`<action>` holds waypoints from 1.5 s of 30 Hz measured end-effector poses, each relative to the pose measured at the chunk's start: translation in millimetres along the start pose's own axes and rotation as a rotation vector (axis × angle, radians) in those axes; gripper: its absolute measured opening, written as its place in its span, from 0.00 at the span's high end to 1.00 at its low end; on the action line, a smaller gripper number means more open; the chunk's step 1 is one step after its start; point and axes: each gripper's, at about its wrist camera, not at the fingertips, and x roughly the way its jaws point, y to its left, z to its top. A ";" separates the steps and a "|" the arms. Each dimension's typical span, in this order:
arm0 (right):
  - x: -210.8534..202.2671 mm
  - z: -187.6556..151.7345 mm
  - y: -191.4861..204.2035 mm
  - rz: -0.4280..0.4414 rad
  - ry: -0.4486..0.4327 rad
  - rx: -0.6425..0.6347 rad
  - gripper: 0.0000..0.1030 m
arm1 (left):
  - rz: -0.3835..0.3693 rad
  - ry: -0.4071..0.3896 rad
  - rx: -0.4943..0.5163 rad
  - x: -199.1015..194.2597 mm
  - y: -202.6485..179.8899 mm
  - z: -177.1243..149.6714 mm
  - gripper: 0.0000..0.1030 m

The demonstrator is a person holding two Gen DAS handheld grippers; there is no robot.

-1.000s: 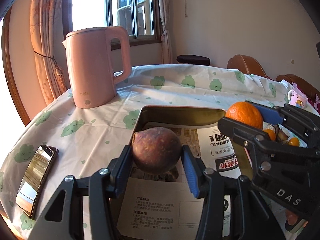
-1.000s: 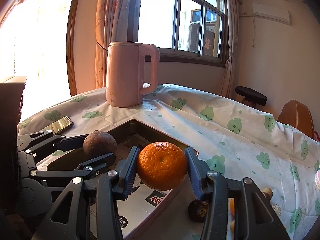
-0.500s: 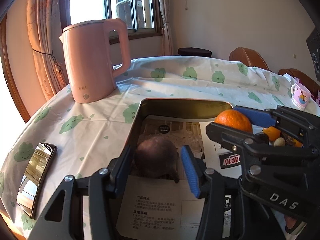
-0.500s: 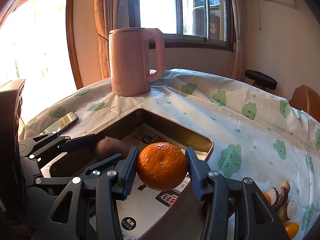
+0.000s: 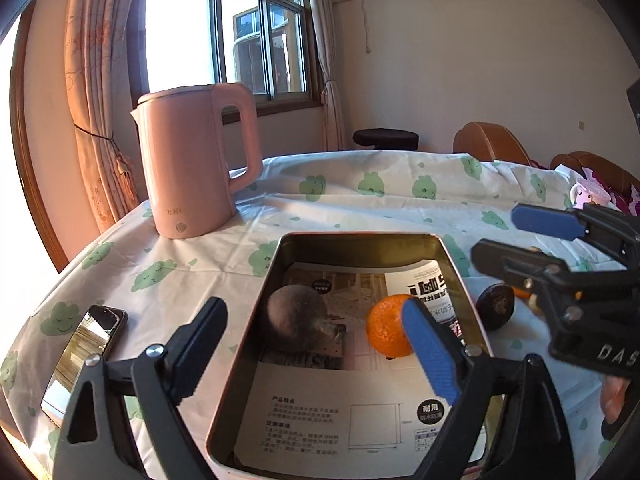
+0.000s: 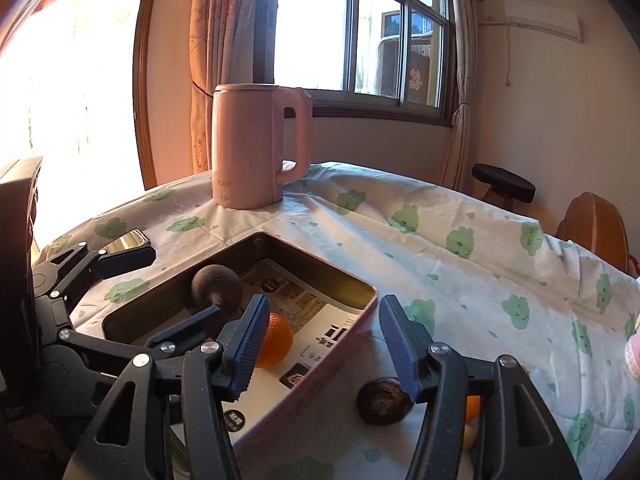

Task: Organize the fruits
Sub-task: 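Move both open tools back to the fruit pile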

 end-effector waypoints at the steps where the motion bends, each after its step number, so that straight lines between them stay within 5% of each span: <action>1: -9.4 -2.4 -9.8 -0.022 -0.010 0.007 0.31 | -0.005 -0.008 -0.004 -2.2 -1.6 0.2 0.11; 8: -65.2 -31.4 -83.4 -0.257 -0.025 0.069 0.28 | -0.084 -0.063 0.000 -19.9 -36.2 4.8 0.11; 14: -77.7 -59.6 -116.6 -0.326 0.027 0.127 0.28 | -0.173 -0.060 0.070 -23.6 -90.9 8.7 0.11; 21: -65.1 -77.0 -123.4 -0.302 0.095 0.145 0.29 | -0.231 0.042 0.133 3.4 -133.4 7.7 0.25; 24: -57.5 -79.4 -123.8 -0.284 0.130 0.144 0.41 | -0.281 0.111 0.138 18.0 -143.9 7.2 0.32; 29: -55.0 -80.6 -126.4 -0.282 0.142 0.151 0.41 | -0.348 0.200 0.090 33.8 -141.7 4.7 0.32; 34: -56.2 -81.0 -127.2 -0.284 0.140 0.156 0.41 | -0.331 0.200 0.079 37.3 -129.3 4.6 0.40; 45: -39.5 -83.4 -133.7 -0.262 0.227 0.170 0.42 | -0.262 0.201 0.190 41.8 -138.2 5.0 0.38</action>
